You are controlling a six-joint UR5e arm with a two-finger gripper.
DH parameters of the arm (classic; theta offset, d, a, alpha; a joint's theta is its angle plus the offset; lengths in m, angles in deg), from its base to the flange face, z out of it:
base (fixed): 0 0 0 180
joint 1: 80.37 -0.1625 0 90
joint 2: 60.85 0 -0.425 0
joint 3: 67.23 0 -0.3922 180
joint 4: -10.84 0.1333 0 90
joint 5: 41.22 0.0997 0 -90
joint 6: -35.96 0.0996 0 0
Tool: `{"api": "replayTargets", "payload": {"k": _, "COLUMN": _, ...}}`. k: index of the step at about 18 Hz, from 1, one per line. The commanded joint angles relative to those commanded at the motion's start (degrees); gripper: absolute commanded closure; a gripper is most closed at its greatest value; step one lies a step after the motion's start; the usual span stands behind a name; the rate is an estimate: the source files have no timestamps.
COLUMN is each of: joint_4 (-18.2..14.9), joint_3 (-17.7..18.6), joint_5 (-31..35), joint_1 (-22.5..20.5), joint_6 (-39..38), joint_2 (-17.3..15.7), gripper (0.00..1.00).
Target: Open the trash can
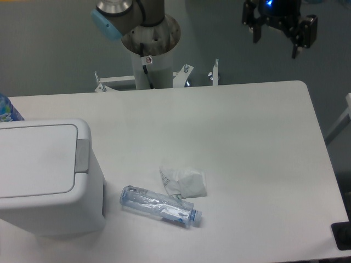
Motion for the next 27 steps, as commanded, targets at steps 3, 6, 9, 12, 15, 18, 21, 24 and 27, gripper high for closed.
{"api": "replayTargets", "payload": {"k": 3, "joint_4": 0.97, "joint_3": -0.52, "joint_5": -2.28, "joint_1": -0.26, "joint_6": -1.58, "joint_2": 0.26, "gripper": 0.0}}
{"api": "replayTargets", "payload": {"k": 6, "joint_4": 0.97, "joint_3": -0.79, "joint_5": -4.22, "joint_1": -0.53, "joint_6": -4.57, "joint_2": 0.35, "gripper": 0.0}}
{"api": "replayTargets", "payload": {"k": 9, "joint_4": 1.14, "joint_3": -0.53, "joint_5": -4.22, "joint_1": -0.35, "joint_6": -8.6, "joint_2": 0.44, "gripper": 0.0}}
{"api": "replayTargets", "payload": {"k": 12, "joint_4": 1.14, "joint_3": -0.44, "joint_5": -4.31, "joint_1": -0.26, "joint_6": -11.34, "joint_2": 0.44, "gripper": 0.0}}
{"api": "replayTargets", "payload": {"k": 15, "joint_4": 1.23, "joint_3": -0.35, "joint_5": -5.97, "joint_1": -0.18, "joint_6": -15.02, "joint_2": 0.35, "gripper": 0.0}}
{"api": "replayTargets", "payload": {"k": 18, "joint_4": 1.67, "joint_3": -0.09, "joint_5": -6.5, "joint_1": 0.17, "joint_6": -16.79, "joint_2": 0.09, "gripper": 0.0}}
{"api": "replayTargets", "payload": {"k": 21, "joint_4": 1.76, "joint_3": -0.18, "joint_5": -6.95, "joint_1": 2.19, "joint_6": -18.36, "joint_2": 0.0, "gripper": 0.0}}
{"api": "replayTargets", "payload": {"k": 24, "joint_4": 2.63, "joint_3": -0.18, "joint_5": -8.87, "joint_1": 5.09, "joint_6": -29.67, "joint_2": 0.26, "gripper": 0.0}}
{"api": "replayTargets", "payload": {"k": 27, "joint_4": 5.18, "joint_3": 0.44, "joint_5": -16.93, "joint_1": 6.59, "joint_6": -39.01, "joint_2": 0.44, "gripper": 0.0}}
